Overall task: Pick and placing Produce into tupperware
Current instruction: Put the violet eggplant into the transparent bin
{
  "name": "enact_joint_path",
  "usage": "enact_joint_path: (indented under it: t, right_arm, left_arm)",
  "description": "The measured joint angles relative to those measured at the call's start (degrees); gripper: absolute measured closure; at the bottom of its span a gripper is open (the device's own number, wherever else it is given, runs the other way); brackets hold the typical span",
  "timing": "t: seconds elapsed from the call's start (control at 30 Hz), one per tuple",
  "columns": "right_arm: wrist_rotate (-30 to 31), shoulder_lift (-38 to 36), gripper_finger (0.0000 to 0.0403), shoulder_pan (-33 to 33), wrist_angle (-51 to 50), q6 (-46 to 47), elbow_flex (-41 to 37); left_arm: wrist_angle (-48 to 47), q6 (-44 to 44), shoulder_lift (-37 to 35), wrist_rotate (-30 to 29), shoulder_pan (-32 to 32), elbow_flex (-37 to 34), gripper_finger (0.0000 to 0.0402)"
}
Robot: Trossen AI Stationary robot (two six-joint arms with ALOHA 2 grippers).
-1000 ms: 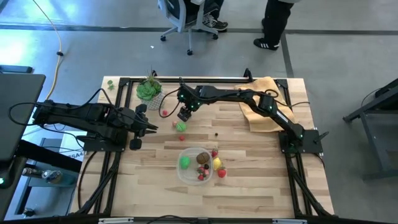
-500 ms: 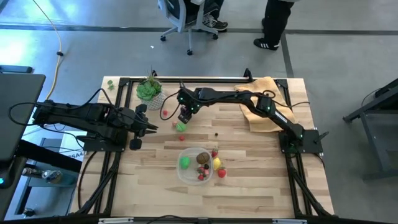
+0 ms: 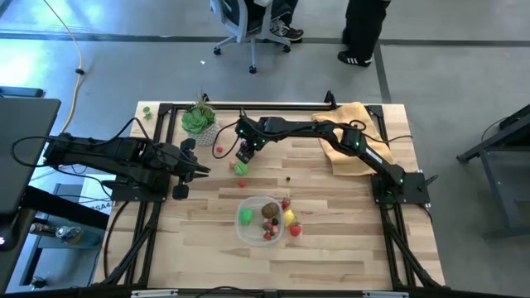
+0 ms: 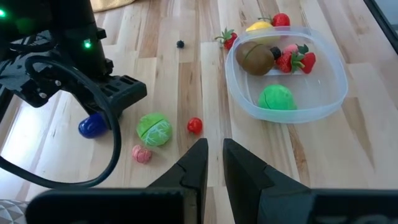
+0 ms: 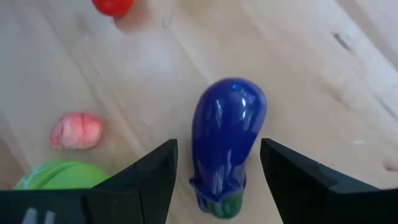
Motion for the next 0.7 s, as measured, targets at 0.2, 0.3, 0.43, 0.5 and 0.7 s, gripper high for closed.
enact_joint_path:
  t: [0.2, 0.3, 0.43, 0.5, 0.7]
  right_arm:
    - [0.0, 0.0, 0.0192, 0.0, 0.0, 0.0, 0.0]
    - [0.0, 0.0, 0.0205, 0.0, 0.0, 0.2, 0.0]
    - [0.0, 0.0, 0.0220, 0.0, 0.0, 0.2, 0.0]
    - [0.0, 0.0, 0.0228, 0.0, 0.0, 0.2, 0.0]
    - [-0.1, 0.0, 0.0260, 0.0, 0.0, 0.1, 0.0]
  left_arm:
    - [0.0, 0.0, 0.0, 0.0, 0.0, 0.0, 0.0362]
    - [0.0, 0.0, 0.0, 0.0, 0.0, 0.0, 0.0362]
    - [0.0, 0.0, 0.0, 0.0, 0.0, 0.0, 0.0362]
    - [0.0, 0.0, 0.0, 0.0, 0.0, 0.0, 0.0362]
    - [0.0, 0.0, 0.0, 0.0, 0.0, 0.0, 0.0362]
